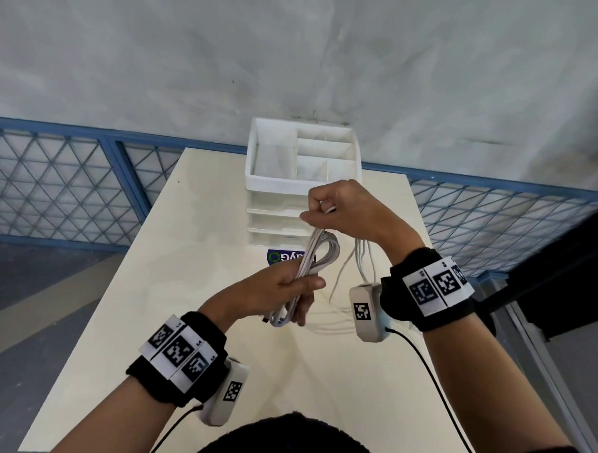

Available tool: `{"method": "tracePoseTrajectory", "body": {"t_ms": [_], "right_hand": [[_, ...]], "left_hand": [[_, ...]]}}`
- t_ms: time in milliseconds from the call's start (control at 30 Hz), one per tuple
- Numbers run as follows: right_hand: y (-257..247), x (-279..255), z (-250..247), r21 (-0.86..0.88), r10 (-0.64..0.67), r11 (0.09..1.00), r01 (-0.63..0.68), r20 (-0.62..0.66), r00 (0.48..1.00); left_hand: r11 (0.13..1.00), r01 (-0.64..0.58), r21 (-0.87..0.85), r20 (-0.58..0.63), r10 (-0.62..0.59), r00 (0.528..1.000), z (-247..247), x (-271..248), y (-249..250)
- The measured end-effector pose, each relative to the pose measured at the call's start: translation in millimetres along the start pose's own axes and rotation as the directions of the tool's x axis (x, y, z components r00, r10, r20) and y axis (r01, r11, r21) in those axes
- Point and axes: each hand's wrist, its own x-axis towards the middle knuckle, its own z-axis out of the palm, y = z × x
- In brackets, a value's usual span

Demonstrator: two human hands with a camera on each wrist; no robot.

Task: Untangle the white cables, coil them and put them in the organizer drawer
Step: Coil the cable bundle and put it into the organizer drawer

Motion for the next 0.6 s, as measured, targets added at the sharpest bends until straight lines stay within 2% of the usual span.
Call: {"method": "tracePoseTrajectory", "body": {"t_ms": [100, 167, 267, 367, 433, 533, 600], "right_hand": [[0.8, 5.5, 7.6, -0.126, -0.073, 0.990, 0.067, -0.042, 0.996], [3.2, 5.9, 8.9, -0.128, -0.035, 0.991, 0.023, -0.088, 0.996], [16.5, -5.2, 2.0, 0.134, 0.084, 0.988, -0.077, -0.052, 0.995], [35.6, -19.9, 13.0, 0.389, 0.122, 0.916, -0.101, -0.029, 0.992], [36.1, -23.9, 38.3, 0.408, 0.127, 0.911, -0.065, -0.127, 0.984], [26.1, -25.0, 73.9, 0.314, 0.195, 0.946, -0.082, -0.349, 0.917], [14.7, -26.0, 83.5, 0.313, 0.246, 0.941, -0.128, -0.376, 0.894]], "left_hand": [[0.999, -0.013, -0.034, -0.069, 0.011, 0.998, 0.4, -4.0, -2.9], [0.997, -0.048, -0.058, -0.163, 0.038, 0.986, -0.7, -6.5, -6.2], [0.973, -0.113, -0.199, -0.286, 0.052, 0.957, -9.2, -12.3, -7.1], [0.952, -0.128, -0.277, -0.371, 0.017, 0.929, -20.0, -15.3, -7.4], [0.960, -0.121, -0.251, -0.407, 0.009, 0.913, -22.0, -13.4, -11.3], [0.990, -0.083, -0.111, -0.464, 0.022, 0.885, -15.8, -5.4, -14.9], [0.994, -0.089, -0.059, -0.505, 0.047, 0.862, -10.8, 0.7, -15.4]]}}
